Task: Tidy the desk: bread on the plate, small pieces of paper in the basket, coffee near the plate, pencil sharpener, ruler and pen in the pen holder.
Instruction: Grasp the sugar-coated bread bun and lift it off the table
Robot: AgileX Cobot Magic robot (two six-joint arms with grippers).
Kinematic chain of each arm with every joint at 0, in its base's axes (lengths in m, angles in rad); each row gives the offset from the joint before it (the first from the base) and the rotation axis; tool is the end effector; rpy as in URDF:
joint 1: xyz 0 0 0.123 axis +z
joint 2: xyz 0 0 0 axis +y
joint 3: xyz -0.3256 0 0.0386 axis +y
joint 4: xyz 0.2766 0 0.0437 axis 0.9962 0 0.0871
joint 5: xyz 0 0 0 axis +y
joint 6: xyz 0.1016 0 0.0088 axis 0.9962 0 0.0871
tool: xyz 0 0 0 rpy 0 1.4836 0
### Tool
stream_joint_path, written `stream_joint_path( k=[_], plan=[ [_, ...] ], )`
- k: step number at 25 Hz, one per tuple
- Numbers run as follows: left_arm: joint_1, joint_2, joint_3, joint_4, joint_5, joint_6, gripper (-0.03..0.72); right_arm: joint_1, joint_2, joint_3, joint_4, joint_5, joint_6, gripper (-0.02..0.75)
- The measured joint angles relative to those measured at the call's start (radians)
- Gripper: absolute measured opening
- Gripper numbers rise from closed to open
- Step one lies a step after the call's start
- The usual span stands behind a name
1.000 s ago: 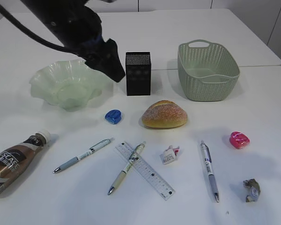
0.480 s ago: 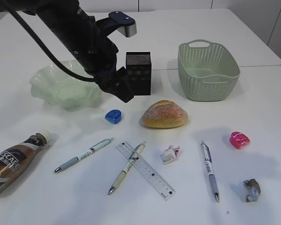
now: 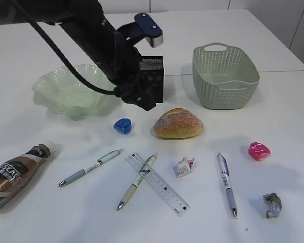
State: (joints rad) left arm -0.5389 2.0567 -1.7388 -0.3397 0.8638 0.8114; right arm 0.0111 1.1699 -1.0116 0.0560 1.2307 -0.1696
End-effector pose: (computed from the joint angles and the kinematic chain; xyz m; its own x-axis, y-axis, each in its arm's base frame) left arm 0.4247 -0.2841 0.2616 -0.2931 0.7984 -0.5260 0.9166 0.3912 0.0830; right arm 0.2155 0.0078 0.3392 -0.9491 -0.1607 -0.2709 -0.1697 0.9854 0.0103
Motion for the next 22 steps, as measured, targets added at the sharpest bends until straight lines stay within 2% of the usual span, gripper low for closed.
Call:
stream_joint_path(
  k=[5,14,22],
  plan=[
    [-0.026,0.069,-0.039,0.0,-0.019,0.011,0.548,0.0,0.0,0.0,0.0,-0.011,0.002,0.566],
    [-0.064,0.212,-0.224,-0.054,-0.041,0.012,0.55,0.0,0.0,0.0,0.0,-0.052,0.013,0.566],
    [-0.075,0.247,-0.236,-0.056,-0.105,0.012,0.543,0.0,0.0,0.0,-0.002,-0.056,0.015,0.566]
  ],
)
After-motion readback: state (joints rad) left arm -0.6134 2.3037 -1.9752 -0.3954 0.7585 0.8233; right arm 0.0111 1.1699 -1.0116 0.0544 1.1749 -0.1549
